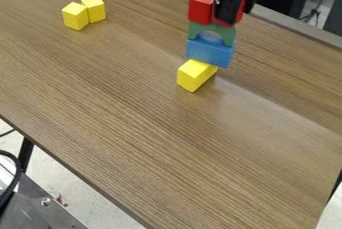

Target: Put the red cube on top of the tower

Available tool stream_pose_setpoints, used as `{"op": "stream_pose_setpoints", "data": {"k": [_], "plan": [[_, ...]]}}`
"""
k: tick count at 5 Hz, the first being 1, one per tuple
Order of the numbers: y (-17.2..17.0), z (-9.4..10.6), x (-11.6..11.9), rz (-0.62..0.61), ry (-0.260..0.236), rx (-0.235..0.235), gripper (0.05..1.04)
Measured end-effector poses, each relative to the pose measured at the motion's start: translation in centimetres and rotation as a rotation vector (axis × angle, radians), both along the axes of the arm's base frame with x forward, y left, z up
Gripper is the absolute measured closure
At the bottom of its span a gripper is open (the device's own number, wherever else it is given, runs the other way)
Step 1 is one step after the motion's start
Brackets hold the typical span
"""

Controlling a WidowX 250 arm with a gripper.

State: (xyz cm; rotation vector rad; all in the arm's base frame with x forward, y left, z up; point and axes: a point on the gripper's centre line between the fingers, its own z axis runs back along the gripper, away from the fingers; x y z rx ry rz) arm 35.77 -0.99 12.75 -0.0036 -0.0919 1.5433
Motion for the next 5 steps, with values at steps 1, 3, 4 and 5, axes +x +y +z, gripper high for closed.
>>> {"op": "stream_pose_setpoints", "data": {"k": [1,3,4,5], "plan": [[0.17,-0.20,0.03,-0.005,-0.005,0.014,0.436],[0.19,-0.64,0.10,-0.024,-0.017,0.037,0.079],[0.11,-0.65,0.10,-0.028,-0.017,0.036,0.084],[0.09,-0.50,-0.07,-0.027,-0.006,0.034,0.084]]}}
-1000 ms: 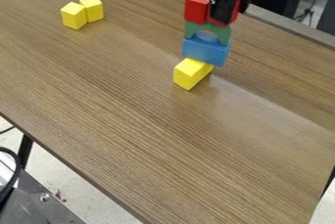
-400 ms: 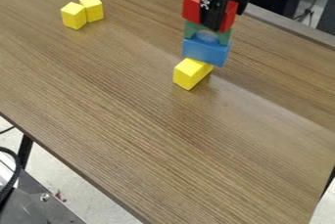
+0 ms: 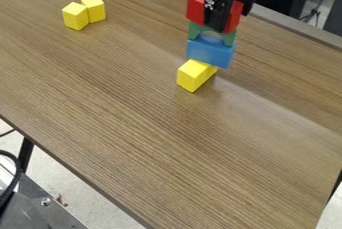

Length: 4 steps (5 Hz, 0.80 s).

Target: Put the red cube on top of the tower

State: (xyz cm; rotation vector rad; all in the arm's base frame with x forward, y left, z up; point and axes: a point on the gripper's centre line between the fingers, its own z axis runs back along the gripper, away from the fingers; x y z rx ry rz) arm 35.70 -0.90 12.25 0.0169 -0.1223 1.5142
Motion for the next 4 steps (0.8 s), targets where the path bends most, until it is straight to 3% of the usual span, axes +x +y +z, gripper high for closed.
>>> {"op": "stream_pose_setpoints", "data": {"k": [3,4], "plan": [[-0.3,6.2,0.1,-0.021,-0.126,-0.021,0.084],[0.9,7.7,-0.7,-0.243,-0.123,0.086,0.084]]}}
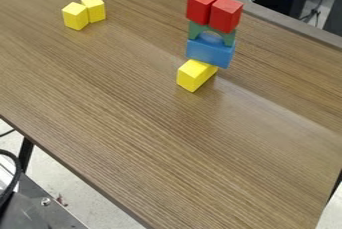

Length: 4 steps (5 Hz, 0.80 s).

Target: Put the red cube on top of the tower

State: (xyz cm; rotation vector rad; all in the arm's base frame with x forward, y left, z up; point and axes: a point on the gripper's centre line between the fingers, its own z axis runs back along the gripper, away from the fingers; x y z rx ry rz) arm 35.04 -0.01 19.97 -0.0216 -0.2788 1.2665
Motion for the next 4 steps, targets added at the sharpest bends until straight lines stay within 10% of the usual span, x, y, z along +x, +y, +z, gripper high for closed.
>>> {"op": "stream_pose_setpoints", "data": {"k": [2,4], "plan": [[2.5,1.5,-4.3,-0.455,0.113,0.228,0.084],[4.8,1.4,-6.9,-0.840,0.104,0.249,0.084]]}}
